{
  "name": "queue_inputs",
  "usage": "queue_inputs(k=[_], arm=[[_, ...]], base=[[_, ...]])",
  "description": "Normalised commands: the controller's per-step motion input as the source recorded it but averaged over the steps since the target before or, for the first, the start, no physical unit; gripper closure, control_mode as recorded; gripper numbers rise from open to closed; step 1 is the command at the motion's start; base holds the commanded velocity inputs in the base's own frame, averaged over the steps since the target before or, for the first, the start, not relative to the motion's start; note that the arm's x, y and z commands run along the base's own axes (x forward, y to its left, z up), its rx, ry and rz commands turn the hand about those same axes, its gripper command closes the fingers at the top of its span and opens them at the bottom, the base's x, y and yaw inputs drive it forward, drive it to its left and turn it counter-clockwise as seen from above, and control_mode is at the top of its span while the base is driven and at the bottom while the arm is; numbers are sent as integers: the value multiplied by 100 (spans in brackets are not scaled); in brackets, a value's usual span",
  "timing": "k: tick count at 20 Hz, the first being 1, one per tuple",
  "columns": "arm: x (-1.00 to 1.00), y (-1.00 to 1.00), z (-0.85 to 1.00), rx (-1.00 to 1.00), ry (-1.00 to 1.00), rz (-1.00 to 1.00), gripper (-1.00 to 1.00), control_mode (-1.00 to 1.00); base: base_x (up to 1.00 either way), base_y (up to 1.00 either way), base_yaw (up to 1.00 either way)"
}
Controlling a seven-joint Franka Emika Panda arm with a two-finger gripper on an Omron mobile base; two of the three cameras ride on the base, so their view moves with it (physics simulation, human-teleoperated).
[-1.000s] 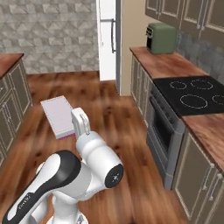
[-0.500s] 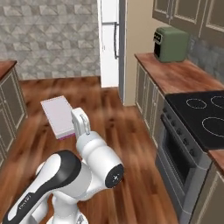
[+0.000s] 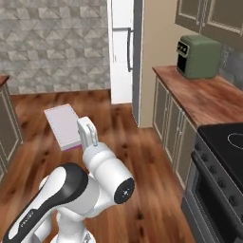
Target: The ice cube tray has been filled with water. Take the tray and place it in the freezer to make ice. Close the freezer door after placing the tray.
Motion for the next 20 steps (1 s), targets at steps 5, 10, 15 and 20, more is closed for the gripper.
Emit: queue_inputs(k=[5,10,15,20], arm=[[0,0,0,0,0,0,100,100],[0,0,0,0,0,0,100,100],[0,0,0,0,0,0,100,100],[0,0,0,0,0,0,100,100]], base=[[100,50,0],[100,34,-3],[100,19,-14],[100,20,-21]])
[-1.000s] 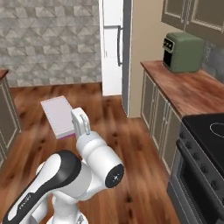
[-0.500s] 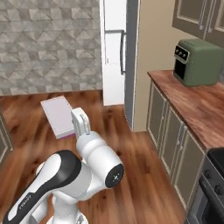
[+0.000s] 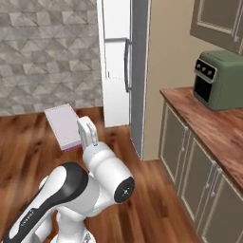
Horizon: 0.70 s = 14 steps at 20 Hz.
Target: The ice cube tray has been filled with water. Take the tray and place it in the freezer to make ice. Close the freezer door after placing the tray.
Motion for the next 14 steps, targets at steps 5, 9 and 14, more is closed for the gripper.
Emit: queue_inputs(k=[5,9,14], arm=[[0,0,0,0,0,0,100,100],[0,0,0,0,0,0,100,100],[0,0,0,0,0,0,100,100]], base=[[100,35,-26],[100,46,-32],[100,55,-33]])
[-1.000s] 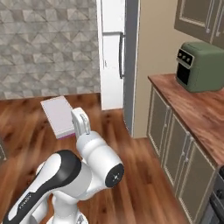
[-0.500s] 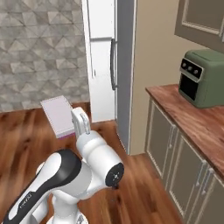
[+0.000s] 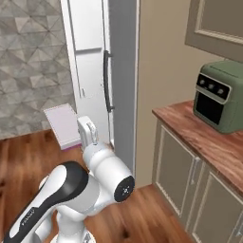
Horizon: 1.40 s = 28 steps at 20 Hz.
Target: The ice cube tray has been filled with water. Take the tray and place it in the freezer to make ice. Close the freezer door after placing the tray.
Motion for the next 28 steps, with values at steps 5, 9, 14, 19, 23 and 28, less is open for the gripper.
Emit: queue_inputs(k=[5,9,14,19,23,28], arm=[[0,0,0,0,0,0,100,100],[0,0,0,0,0,0,100,100],[0,0,0,0,0,0,100,100],[0,0,0,0,0,0,100,100],[0,0,0,0,0,0,100,100],[0,0,0,0,0,0,100,100]], base=[[99,58,-30],[95,66,-29],[89,65,-26],[83,59,-23],[80,48,-23],[66,16,-21]])
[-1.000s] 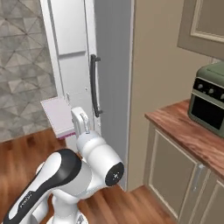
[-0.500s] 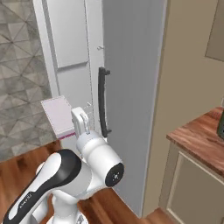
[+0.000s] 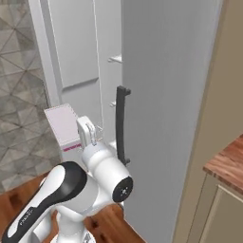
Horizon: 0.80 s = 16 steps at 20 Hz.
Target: The ice cube tray has been filled with water. Take the tray and place it in the freezer to make ice. Close the freezer door after placing the tray.
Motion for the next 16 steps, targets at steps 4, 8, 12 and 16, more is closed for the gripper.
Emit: queue_inputs(k=[4,8,12,16], arm=[[0,0,0,0,0,0,100,100],[0,0,0,0,0,0,100,100],[0,0,0,0,0,0,100,100],[0,0,0,0,0,0,100,100]], base=[[55,2,-22],[50,0,-23],[63,17,-27],[56,25,-28]])
